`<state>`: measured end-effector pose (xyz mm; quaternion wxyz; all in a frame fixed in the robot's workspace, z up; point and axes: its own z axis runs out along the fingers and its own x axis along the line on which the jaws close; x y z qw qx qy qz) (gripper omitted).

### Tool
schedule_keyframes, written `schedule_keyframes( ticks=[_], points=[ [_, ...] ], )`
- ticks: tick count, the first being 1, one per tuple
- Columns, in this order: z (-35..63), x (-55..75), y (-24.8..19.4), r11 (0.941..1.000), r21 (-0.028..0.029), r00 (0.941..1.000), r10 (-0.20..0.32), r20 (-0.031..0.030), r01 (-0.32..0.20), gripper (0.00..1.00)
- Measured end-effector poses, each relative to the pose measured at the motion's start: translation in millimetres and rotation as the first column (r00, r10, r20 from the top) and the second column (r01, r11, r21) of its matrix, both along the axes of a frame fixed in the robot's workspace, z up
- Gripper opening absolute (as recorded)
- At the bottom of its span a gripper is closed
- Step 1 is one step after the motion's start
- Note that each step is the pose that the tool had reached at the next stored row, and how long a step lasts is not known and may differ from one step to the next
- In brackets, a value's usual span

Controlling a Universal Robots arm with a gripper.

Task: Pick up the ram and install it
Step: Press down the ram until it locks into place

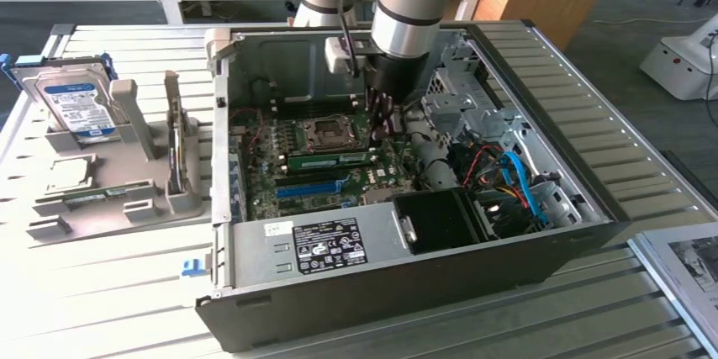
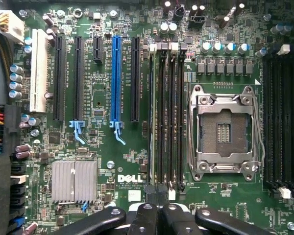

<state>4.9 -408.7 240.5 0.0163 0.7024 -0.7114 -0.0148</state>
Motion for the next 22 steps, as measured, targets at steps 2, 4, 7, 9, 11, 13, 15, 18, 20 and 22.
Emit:
schedule_keyframes(
  ticks=[2, 4, 7, 9, 11, 13, 15, 18, 20, 22],
  points=[
    [2.4, 0.0, 0.0, 1.0000, 0.0000, 1.0000, 0.000, -0.0001, 0.000, 0.11],
    [3.8, 0.0, 0.0, 1.0000, 0.0000, 1.0000, 0.000, -0.0001, 0.000, 0.11],
    [3.8, 0.0, 0.0, 1.0000, 0.0002, 1.0000, 0.000, 0.0000, 0.000, 0.11],
    [3.8, 0.0, 0.0, 1.0000, 0.0001, 1.0000, 0.000, 0.0000, 0.000, 0.11],
    [3.9, -1.4, 0.0, 1.0000, 0.0000, 1.0000, 0.000, -0.0001, 0.000, 0.11],
    [3.9, -7.0, 0.0, 1.0000, -0.0002, 1.0000, 0.000, -0.0001, 0.000, 0.11],
    [3.9, -14.6, 0.0, 1.0000, -0.0002, 1.0000, 0.000, 0.0001, 0.000, 0.11],
    [3.7, -24.3, 0.1, 1.0000, 0.0002, 1.0000, 0.000, 0.0004, 0.000, 0.11],
    [3.8, -30.3, 0.0, 1.0000, 0.0000, 1.0000, 0.000, 0.0004, 0.000, 0.11],
    [3.8, -36.4, 0.0, 1.0000, 0.0000, 1.0000, 0.000, 0.0004, 0.000, 0.11]
  ],
)
